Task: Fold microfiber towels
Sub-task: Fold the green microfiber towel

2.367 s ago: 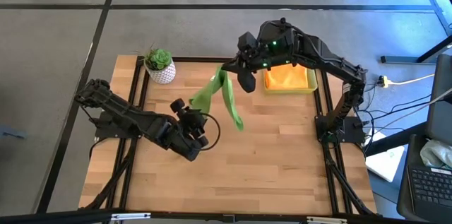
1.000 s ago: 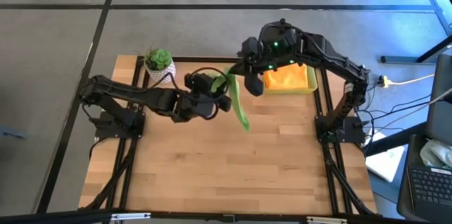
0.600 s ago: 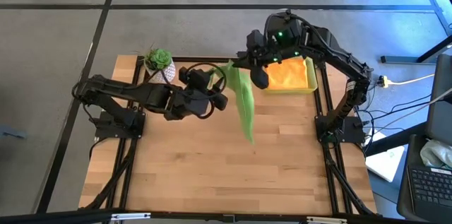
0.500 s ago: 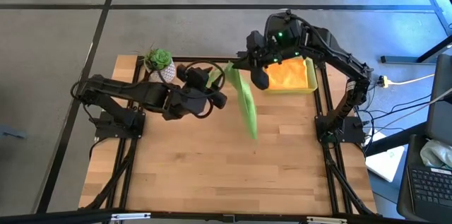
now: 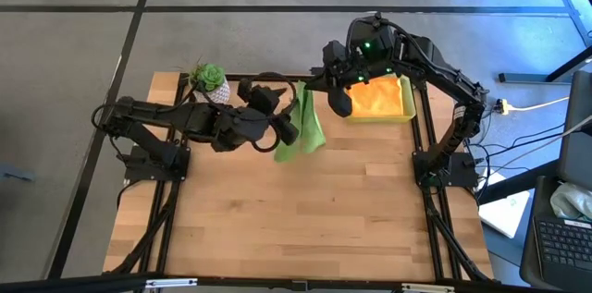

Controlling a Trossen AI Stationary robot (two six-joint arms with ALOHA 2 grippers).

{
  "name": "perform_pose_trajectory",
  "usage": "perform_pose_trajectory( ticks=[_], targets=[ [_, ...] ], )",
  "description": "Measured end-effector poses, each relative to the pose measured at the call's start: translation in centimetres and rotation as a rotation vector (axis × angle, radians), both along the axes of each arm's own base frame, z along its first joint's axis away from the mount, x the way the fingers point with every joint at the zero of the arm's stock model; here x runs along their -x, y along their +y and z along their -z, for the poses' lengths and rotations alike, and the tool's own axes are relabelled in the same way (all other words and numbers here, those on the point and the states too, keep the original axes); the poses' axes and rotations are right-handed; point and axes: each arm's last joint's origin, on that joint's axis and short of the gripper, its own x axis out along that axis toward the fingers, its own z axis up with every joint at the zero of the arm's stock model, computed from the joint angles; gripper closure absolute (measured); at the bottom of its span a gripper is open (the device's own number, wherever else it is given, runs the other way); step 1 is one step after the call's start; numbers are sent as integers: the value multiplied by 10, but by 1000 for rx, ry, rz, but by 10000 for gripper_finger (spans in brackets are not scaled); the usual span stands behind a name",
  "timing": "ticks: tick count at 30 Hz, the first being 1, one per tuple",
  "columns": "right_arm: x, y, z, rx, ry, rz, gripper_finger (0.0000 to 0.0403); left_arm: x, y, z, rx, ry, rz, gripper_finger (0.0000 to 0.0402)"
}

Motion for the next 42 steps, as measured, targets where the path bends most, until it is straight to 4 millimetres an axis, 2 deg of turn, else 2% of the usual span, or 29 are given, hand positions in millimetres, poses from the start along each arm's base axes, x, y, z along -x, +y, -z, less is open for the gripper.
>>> perform_pose_trajectory(
  ticks=[7, 13, 16, 22, 27, 32, 42],
  targets=[
    [0, 0, 0, -22, 2, 12, 397, 4, -21, -10, 20, -102, 58, 219],
    [0, 0, 0, -41, 4, 30, 397, 7, -34, -21, 17, -211, 27, 219],
    [0, 0, 0, -41, 4, 32, 397, 5, -32, -23, 1, -237, -16, 219],
    [-1, 0, 1, -60, 10, 52, 397, -6, -13, -27, -8, -283, -36, 219],
    [-1, 0, 2, -14, 21, 92, 397, -18, -8, -24, 15, -315, 19, 219],
    [-2, 0, 2, 12, 25, 122, 397, -31, -15, -12, 12, -274, 44, 219],
    [-4, 5, 0, 13, 3, 93, 397, -40, -13, 6, -79, -161, -135, 219]
  ],
)
